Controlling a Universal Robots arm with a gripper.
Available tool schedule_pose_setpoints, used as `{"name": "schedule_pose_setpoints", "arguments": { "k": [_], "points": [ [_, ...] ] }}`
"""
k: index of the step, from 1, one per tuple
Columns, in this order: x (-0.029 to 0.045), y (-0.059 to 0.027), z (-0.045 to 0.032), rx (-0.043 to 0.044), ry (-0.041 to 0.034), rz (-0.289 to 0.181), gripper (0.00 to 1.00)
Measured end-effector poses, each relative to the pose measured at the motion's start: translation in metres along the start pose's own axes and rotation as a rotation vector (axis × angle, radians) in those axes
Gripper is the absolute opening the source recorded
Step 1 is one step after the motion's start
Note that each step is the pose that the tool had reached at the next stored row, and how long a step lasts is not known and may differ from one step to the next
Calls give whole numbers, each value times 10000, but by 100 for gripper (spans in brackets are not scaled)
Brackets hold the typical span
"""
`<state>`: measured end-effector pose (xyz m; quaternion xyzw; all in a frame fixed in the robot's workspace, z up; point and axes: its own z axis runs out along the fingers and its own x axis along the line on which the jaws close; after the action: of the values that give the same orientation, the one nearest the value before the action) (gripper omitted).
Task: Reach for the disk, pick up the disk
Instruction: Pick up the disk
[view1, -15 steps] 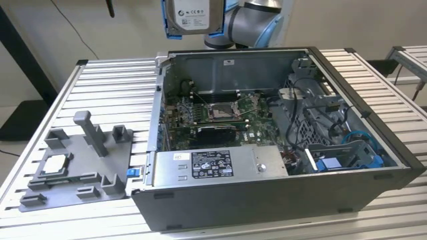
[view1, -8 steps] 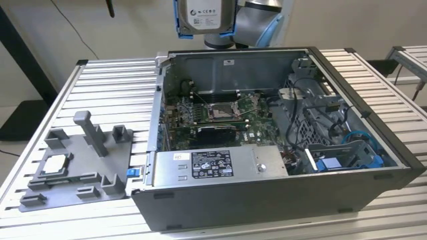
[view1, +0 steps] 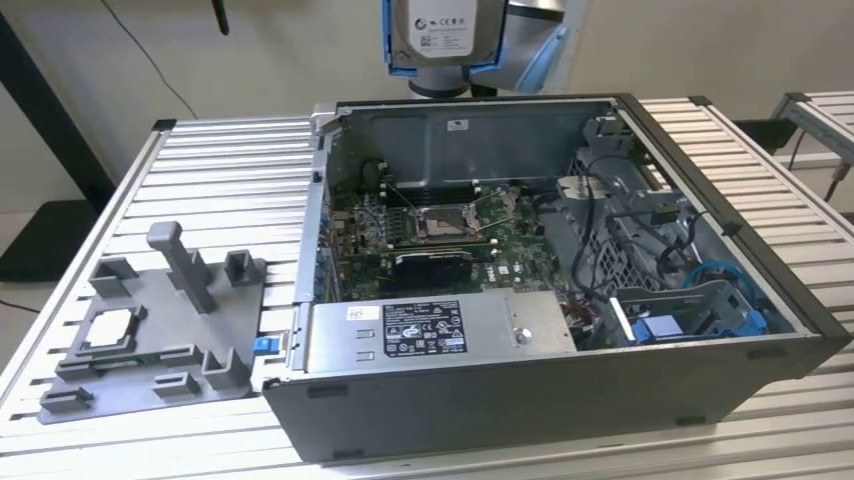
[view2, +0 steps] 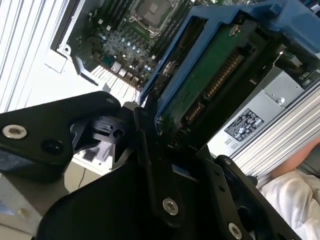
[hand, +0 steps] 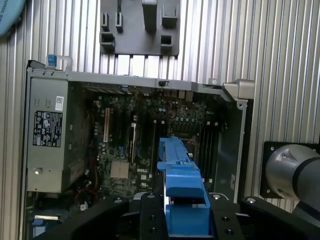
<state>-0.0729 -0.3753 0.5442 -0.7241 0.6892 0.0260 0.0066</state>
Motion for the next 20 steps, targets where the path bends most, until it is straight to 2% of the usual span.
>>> {"name": "schedule_pose_setpoints", "arguments": {
  "k": [13,20],
  "points": [
    [24,-485,-14,-1,0,-4,0],
    [35,-720,-20,0,-2,-4,0]
  ]
}}
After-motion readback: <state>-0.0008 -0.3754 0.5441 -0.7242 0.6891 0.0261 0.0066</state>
